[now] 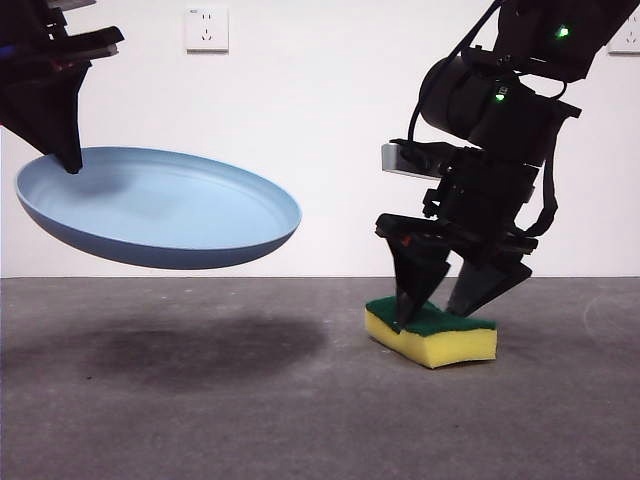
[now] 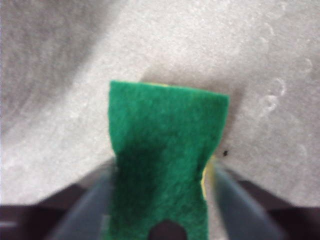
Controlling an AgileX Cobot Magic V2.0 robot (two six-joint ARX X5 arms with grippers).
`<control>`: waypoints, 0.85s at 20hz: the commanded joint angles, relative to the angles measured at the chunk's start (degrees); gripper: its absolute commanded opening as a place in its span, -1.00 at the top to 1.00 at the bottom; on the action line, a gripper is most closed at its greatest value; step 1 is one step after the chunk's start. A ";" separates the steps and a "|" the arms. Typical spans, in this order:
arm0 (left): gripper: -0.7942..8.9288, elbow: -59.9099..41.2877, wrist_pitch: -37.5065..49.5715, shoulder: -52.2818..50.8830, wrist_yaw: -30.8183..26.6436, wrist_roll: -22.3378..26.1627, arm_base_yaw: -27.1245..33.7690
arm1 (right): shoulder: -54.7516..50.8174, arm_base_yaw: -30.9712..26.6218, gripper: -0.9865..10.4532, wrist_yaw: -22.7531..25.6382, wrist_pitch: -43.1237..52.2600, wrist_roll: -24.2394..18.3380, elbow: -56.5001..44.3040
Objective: Pick up the plate,pick up the cloth,clean the plate with the cloth
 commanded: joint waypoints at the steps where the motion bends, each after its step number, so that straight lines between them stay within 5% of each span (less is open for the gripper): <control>1: 0.85 -0.28 0.66 0.04 -0.02 0.63 0.00 | 0.81 0.11 0.56 0.17 -0.33 -1.22 0.09; 8: 0.85 -0.28 0.42 0.04 0.02 0.63 0.00 | 2.47 0.20 0.57 -0.04 -1.03 -1.18 0.09; 10: 0.85 -0.28 0.24 0.04 0.02 0.63 0.00 | 2.80 0.20 0.87 -0.09 -1.33 -1.44 0.09; 17: 0.85 -0.28 0.96 0.11 0.00 0.61 0.00 | 1.03 1.40 0.85 -0.28 -1.57 -0.26 0.09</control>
